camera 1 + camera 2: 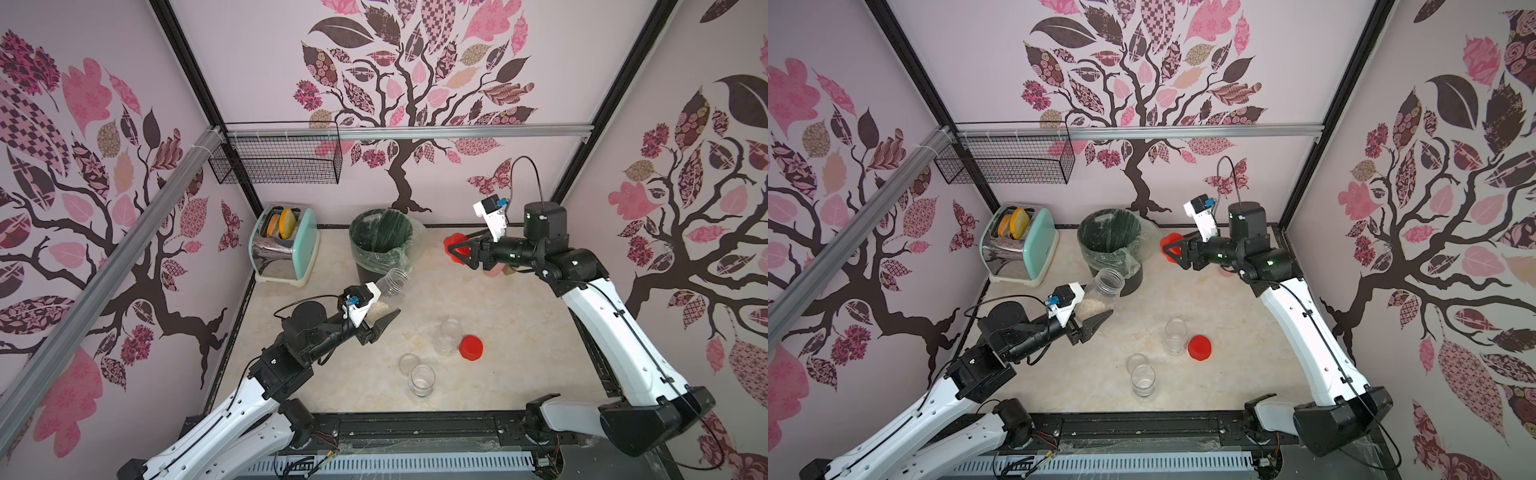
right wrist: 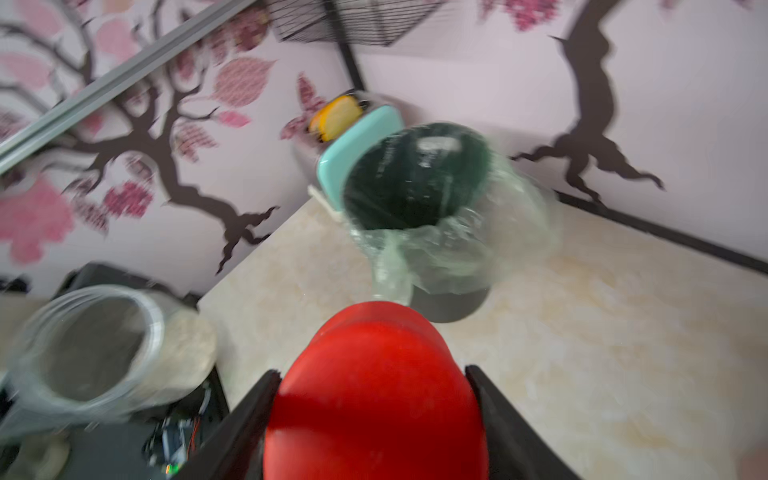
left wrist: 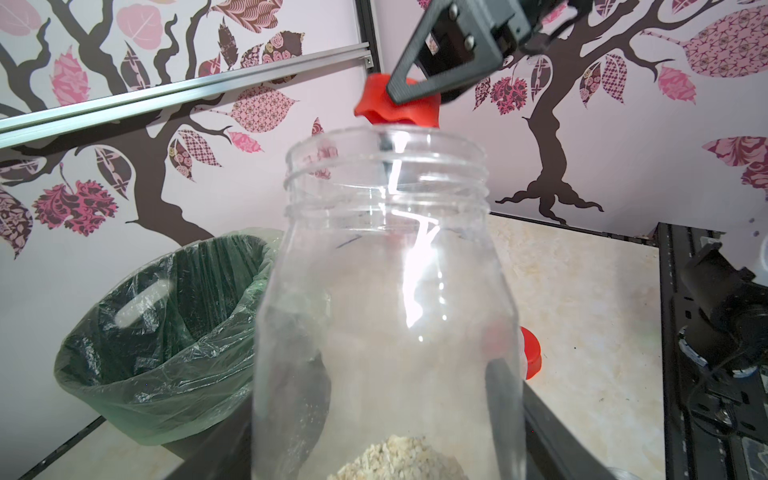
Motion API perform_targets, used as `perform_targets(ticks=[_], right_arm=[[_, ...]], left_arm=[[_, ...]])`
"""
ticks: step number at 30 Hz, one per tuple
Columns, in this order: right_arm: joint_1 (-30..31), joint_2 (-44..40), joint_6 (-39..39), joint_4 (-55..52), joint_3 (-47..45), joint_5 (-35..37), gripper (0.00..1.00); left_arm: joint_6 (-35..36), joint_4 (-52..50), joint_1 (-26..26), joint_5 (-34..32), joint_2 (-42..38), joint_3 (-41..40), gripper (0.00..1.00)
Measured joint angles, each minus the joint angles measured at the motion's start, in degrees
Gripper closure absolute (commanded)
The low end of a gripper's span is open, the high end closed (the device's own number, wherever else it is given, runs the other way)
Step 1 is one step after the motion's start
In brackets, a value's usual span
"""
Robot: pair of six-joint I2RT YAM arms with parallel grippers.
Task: Empty expired oatmeal from jars
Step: Open the lid of the jar, then place the lid at the center of the board.
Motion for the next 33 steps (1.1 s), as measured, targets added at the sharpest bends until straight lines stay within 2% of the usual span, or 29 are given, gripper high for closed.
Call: perform_targets(ticks=[5, 13, 26, 33], right_arm=[[-1.2, -1.9, 7.5, 5.1, -16.8, 10.9, 0.39], [-1.2, 5.7, 8.4, 11.0, -26.3, 25.4, 0.37], [-1.2, 11.4, 13.0, 23.9, -39.9, 33.4, 0.33], [-1.2, 11.1, 15.3, 28.8, -44.5, 34.1, 0.24]], left_arm=[[-1.5, -0.3, 0.0, -0.2, 0.5, 0.0, 0.70], [-2.8, -0.6, 0.0, 0.0, 1.8, 0.0, 0.69], [-2.9, -0.5, 0.0, 1.6, 1.9, -1.0, 0.69], [-2.9, -0.5, 0.0, 1.7, 1.7, -1.6, 0.68]])
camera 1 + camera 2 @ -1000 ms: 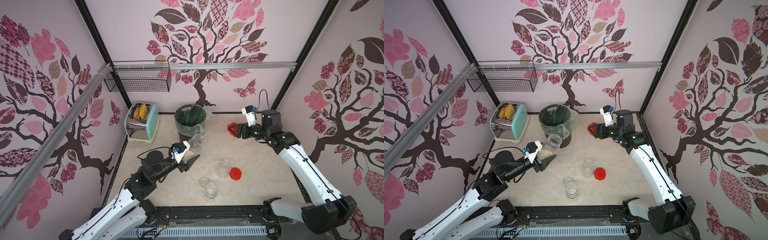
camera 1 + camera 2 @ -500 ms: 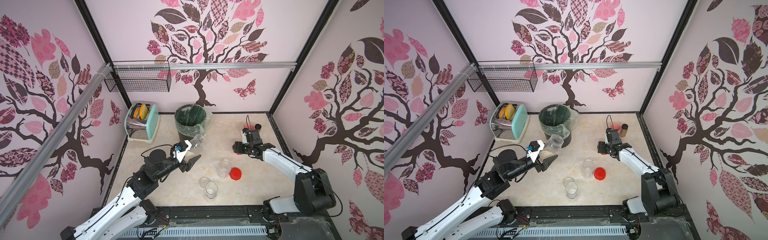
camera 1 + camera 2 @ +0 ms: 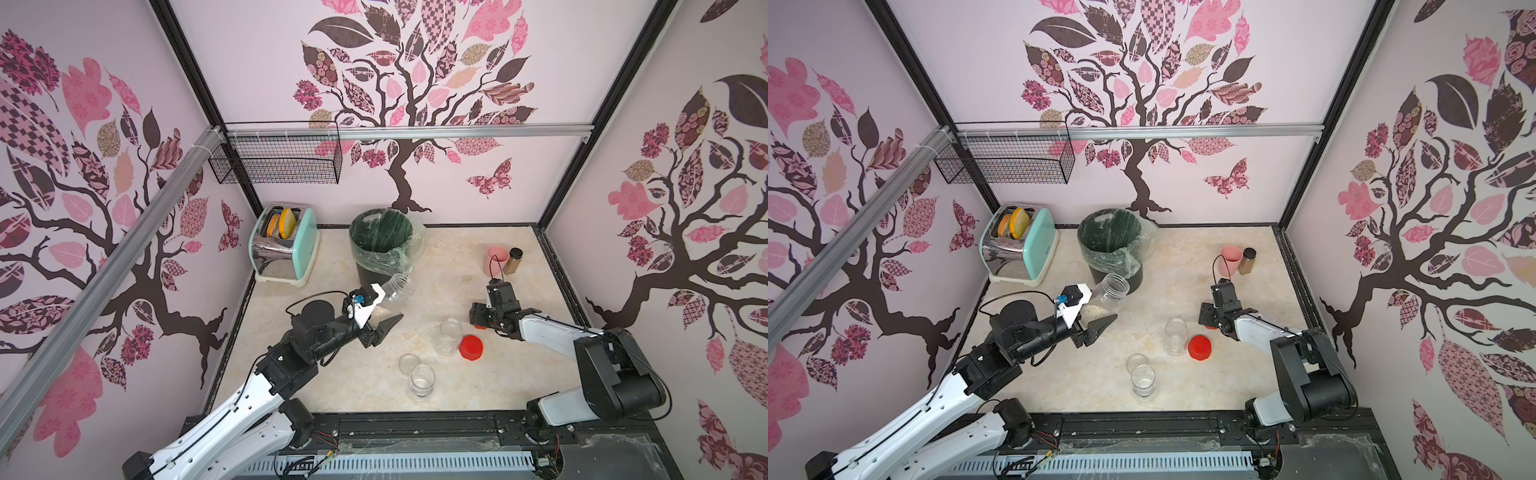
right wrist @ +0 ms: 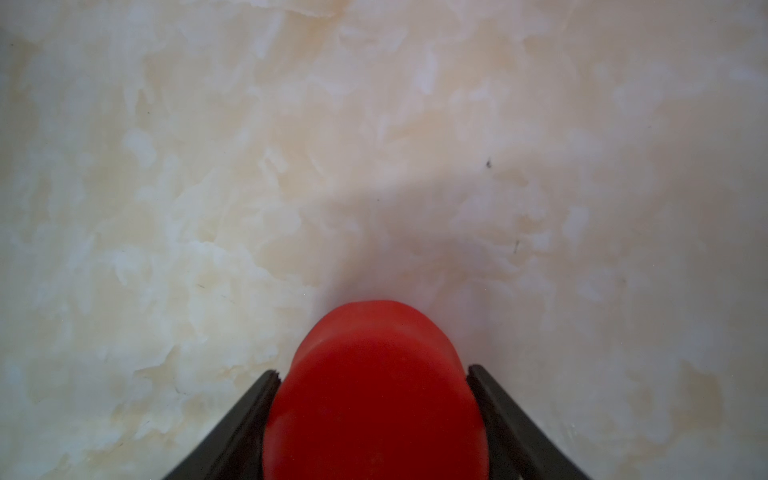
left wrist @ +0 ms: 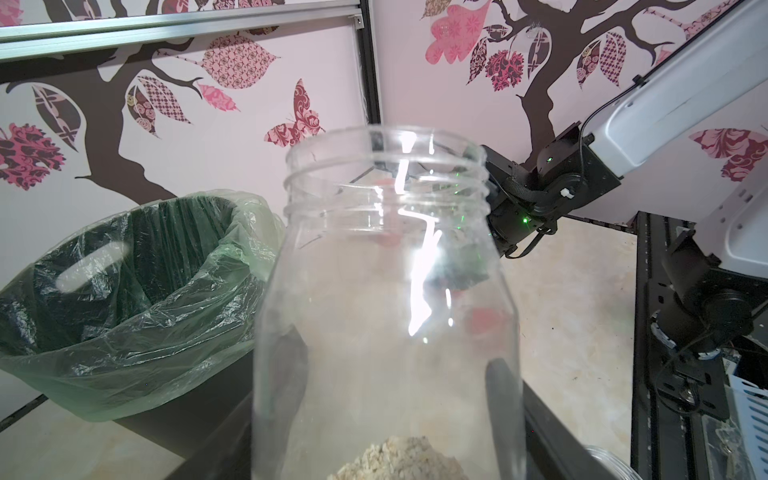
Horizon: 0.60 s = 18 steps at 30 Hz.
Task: Empty expired oatmeal from jars
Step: Place the lid at the center of the board.
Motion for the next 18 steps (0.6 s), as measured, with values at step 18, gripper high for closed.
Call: perform_targets(ticks=[18], right_arm=[[0.0, -12.9, -1.6, -4.5, 3.8, -0.2, 0.00]], left_arm=[[-0.9, 0.0, 0.0, 0.5, 0.5, 0.0, 0.68]])
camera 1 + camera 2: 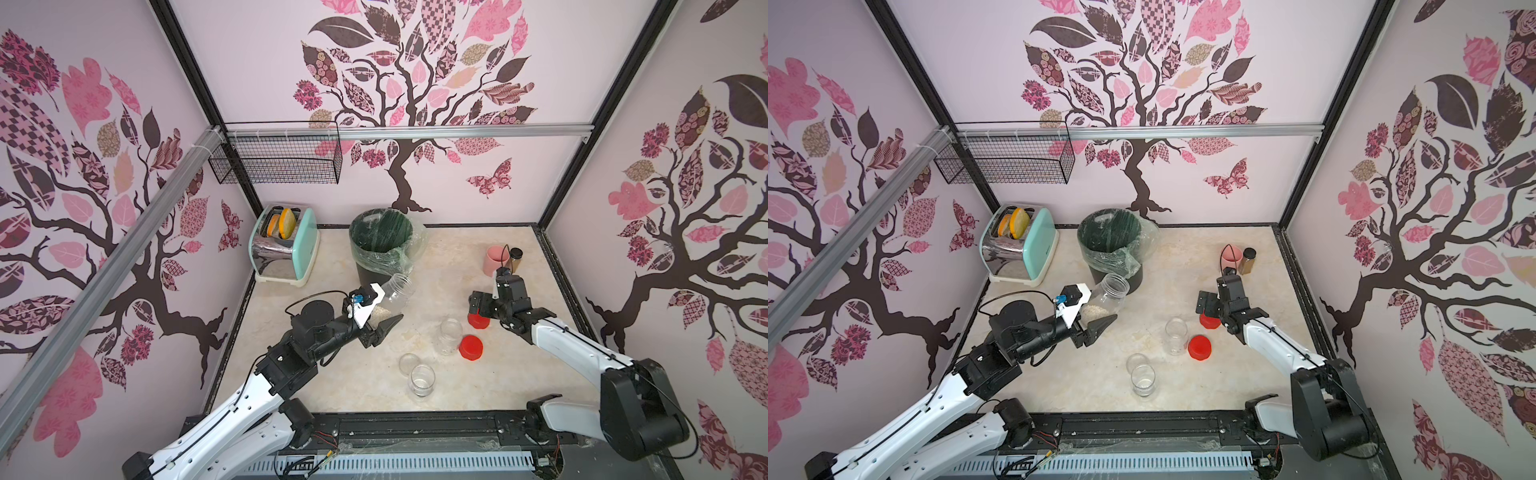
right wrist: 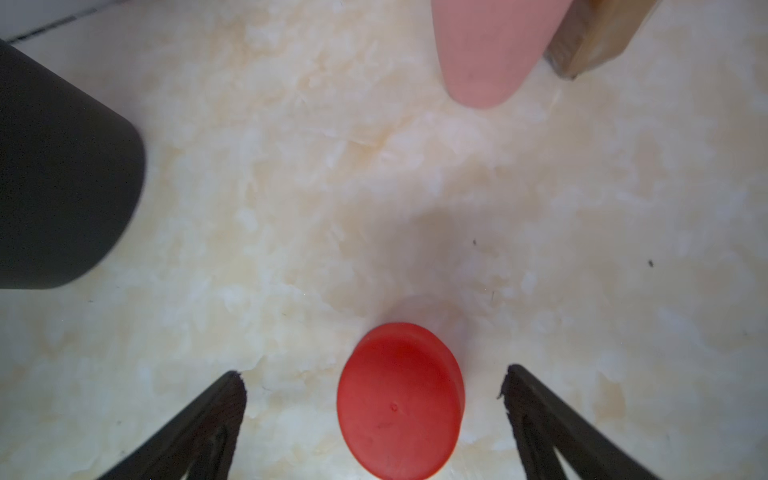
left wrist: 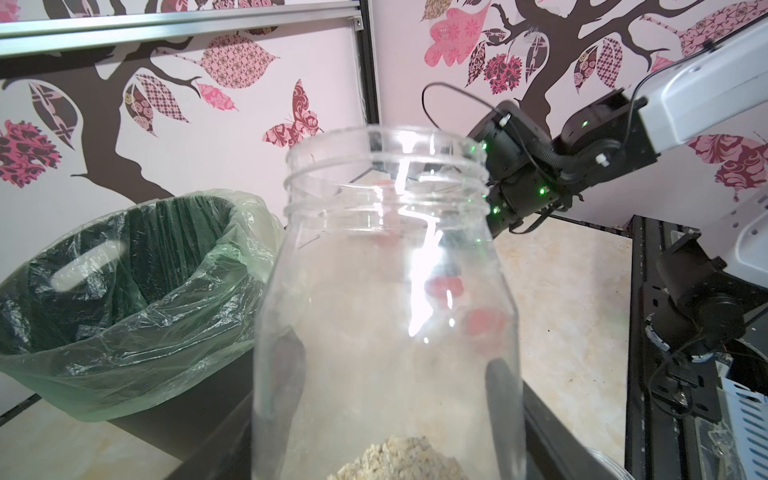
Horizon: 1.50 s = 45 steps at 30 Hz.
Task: Empty expired oatmeal from jars
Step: Place the lid at the center of the board, then pour the expired oatmeal into the trash bin.
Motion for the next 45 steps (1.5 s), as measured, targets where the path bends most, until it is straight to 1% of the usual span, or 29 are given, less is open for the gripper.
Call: perform_targets(ticks=[5, 11, 16, 19, 23, 27, 30, 36, 40, 45], right_arm=[[0.0, -6.0, 0.5, -0.5, 3.9, -5.2, 0.00], [0.4, -12.7, 1.3, -1.0, 3.9, -9.4, 0.00], [0.5, -17.5, 1.4, -3.0, 4.4, -14.5, 0.00], [0.8, -18.4, 1.8, -4.1, 5.9, -18.6, 0.00], [1.5, -19.5, 2.6, -2.4, 6.5, -22.8, 0.00], [1.8, -18.0, 2.6, -2.2, 8.7, -25.4, 0.00], [1.8, -17.7, 2.9, -1.1, 9.4, -28.7, 0.00], [2.0, -20.6, 6.7, 4.9, 7.3, -37.0, 0.00], [4.6, -22.5, 10.0, 10.8, 5.0, -42.1, 0.00], [8.7, -23.3, 11.4, 15.0, 4.0, -46.1, 0.00]], left_arm=[[-1.5, 0.5, 0.0, 0.9, 1.3, 0.0, 0.68], [-3.5, 1.2, 0.0, 4.0, 5.7, 0.7, 0.69], [-5.8, 1.3, 0.0, 5.3, 6.6, 0.7, 0.68], [-6.7, 1.2, 0.0, 5.8, 6.7, 1.1, 0.68], [-8.2, 1.3, 0.0, 7.4, 7.0, 1.6, 0.68], [-9.2, 1.3, 0.0, 8.8, 7.4, 1.6, 0.68], [-9.2, 1.7, 0.2, 9.6, 8.0, 1.6, 0.68], [-10.6, 2.8, 3.8, 14.0, 10.4, 1.6, 0.68], [-11.0, 2.4, 5.0, 17.0, 10.6, 2.4, 0.68], [-11.1, 2.7, 5.4, 19.1, 9.5, 2.6, 0.68]])
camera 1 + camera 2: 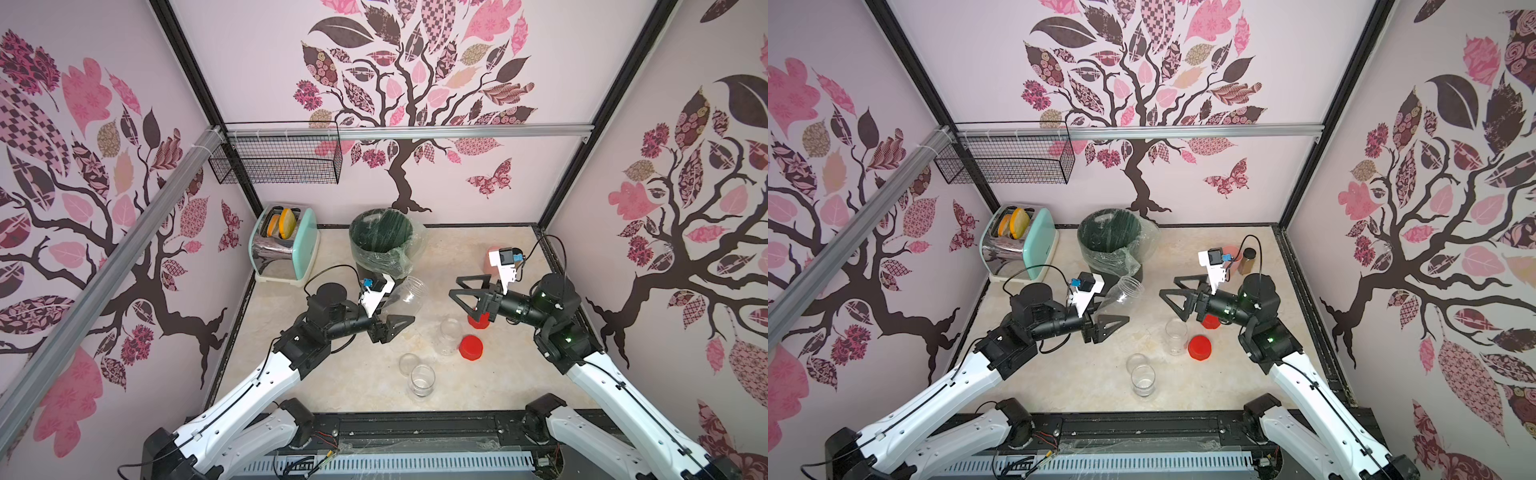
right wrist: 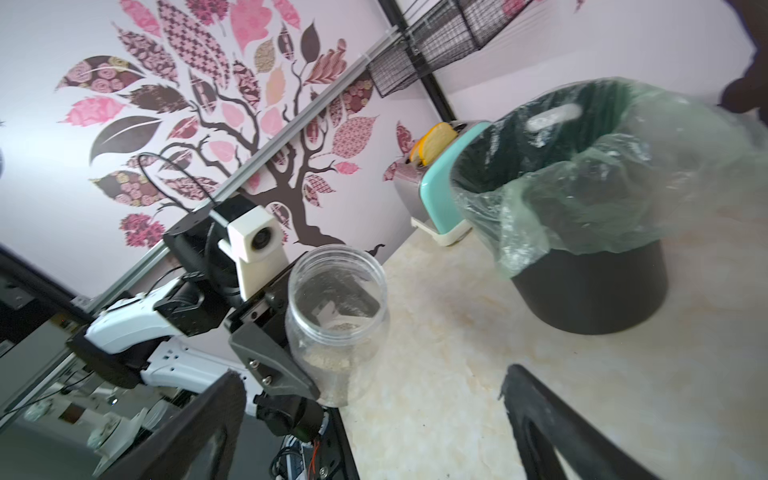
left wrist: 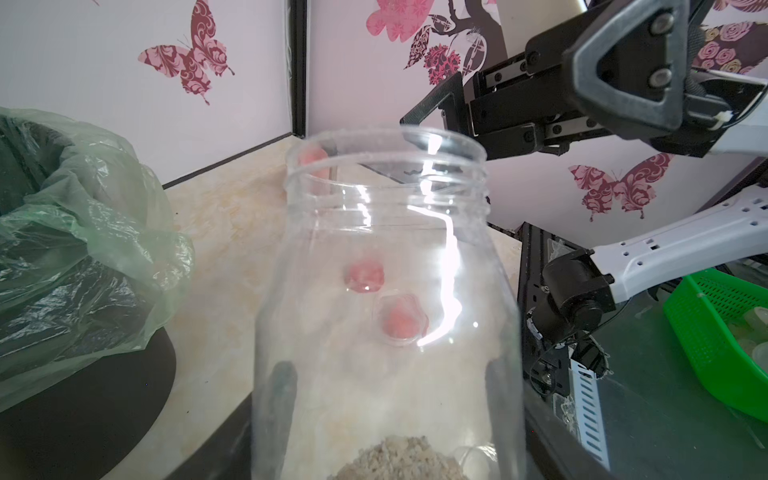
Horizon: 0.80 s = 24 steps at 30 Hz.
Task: Empty expired oatmeal from jars
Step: Pour the expired oatmeal into the trash bin.
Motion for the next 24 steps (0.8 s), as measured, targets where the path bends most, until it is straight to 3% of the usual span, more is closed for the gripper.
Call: perform_targets(ticks=[8, 17, 24], right_arm=[[2.6, -6.4, -1.7, 1.7, -8.5, 1.9, 0.00], [2.9, 0.4, 1.3, 6.4, -9.4, 1.4, 0.00], [3.0, 6.3, 3.0, 11.0, -4.8, -0.9, 0.00]], left_arm=[[-0.8, 1.1, 1.4, 1.4, -0.5, -0.6, 0.67], [-0.2, 0.9, 1.7, 2.5, -1.5, -0.6, 0.68], [-0.4, 1.3, 3.2, 4.9, -0.2, 0.0, 0.68]])
